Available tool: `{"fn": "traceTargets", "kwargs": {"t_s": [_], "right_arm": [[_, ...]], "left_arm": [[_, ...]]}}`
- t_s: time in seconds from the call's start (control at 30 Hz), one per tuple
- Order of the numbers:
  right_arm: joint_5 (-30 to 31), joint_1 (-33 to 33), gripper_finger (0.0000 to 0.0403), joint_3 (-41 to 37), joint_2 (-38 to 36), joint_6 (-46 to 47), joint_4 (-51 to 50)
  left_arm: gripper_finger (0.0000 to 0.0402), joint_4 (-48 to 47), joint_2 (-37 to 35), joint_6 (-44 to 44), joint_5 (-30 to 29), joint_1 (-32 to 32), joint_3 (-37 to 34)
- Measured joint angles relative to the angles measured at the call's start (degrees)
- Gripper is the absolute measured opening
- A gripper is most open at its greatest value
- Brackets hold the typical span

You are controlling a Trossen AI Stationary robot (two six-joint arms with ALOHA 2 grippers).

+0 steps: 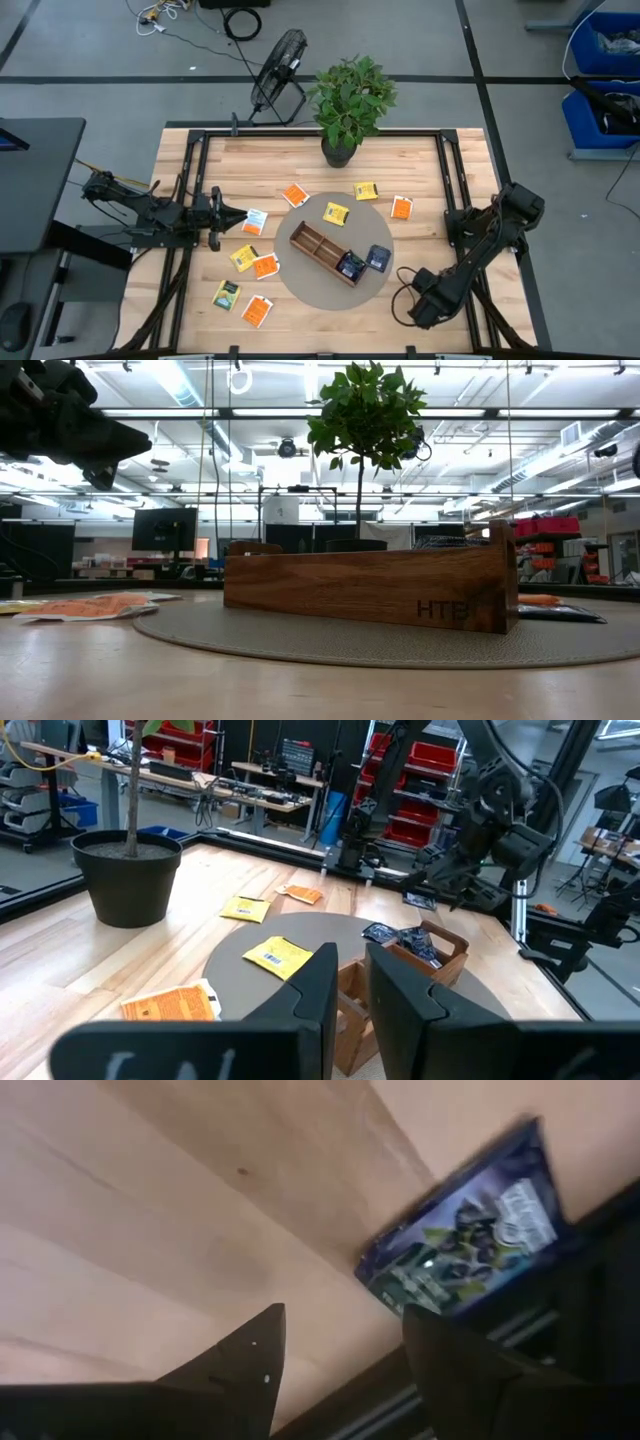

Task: Pick & Place Tea
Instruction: Put the black tea bag into the right section of the wooden organizer

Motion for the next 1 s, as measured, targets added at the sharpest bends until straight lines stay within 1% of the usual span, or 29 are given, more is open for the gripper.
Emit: {"fn": "traceTargets", "kwargs": {"t_s": [0.07,0.13,0.27,0.4,0.53,0.63,0.8,0.87,1.0], "right_arm": [[-0.8,0.4,0.0213,-1.9,0.0,0.7,2.0],[-1.8,0.5,0.0213,-3.1,0.0,1.2,1.8],[-1.9,0.5,0.0213,-3.6,0.0,1.0,1.7],[-1.1,0.8,0.0213,-3.6,0.0,0.9,1.9],[1.1,0.9,0.0206,-3.6,-0.1,-0.5,1.8],[1.6,0.7,0.0191,-3.9,-0.1,-1.0,2.6],[0.9,0.7,0.0156,-7.6,-0.6,-0.8,8.5],[-0.2,0.5,0.0138,-8.3,-0.6,-0.6,9.7],[0.3,0.3,0.0092,-7.9,-0.6,-1.5,8.7]], "left_arm": [[0.0058,0.0,0.0,0.0,0.0,0.0,0.0],[0.0058,0.0,0.0,0.0,0.0,0.0,0.0],[0.0058,0.0,0.0,0.0,-0.1,0.0,0.0],[0.0058,0.0,0.0,0.0,-0.1,0.0,0.0],[0.0058,0.0,0.0,0.0,-0.4,0.0,0.0],[0.0058,0.0,0.0,-0.2,-1.1,0.0,0.0],[0.0058,0.0,0.0,-0.3,-1.2,0.0,0.0],[0.0058,0.0,0.0,-0.4,-1.2,0.0,0.0],[0.0058,0.0,0.0,-0.4,-1.2,0.0,0.0]]}}
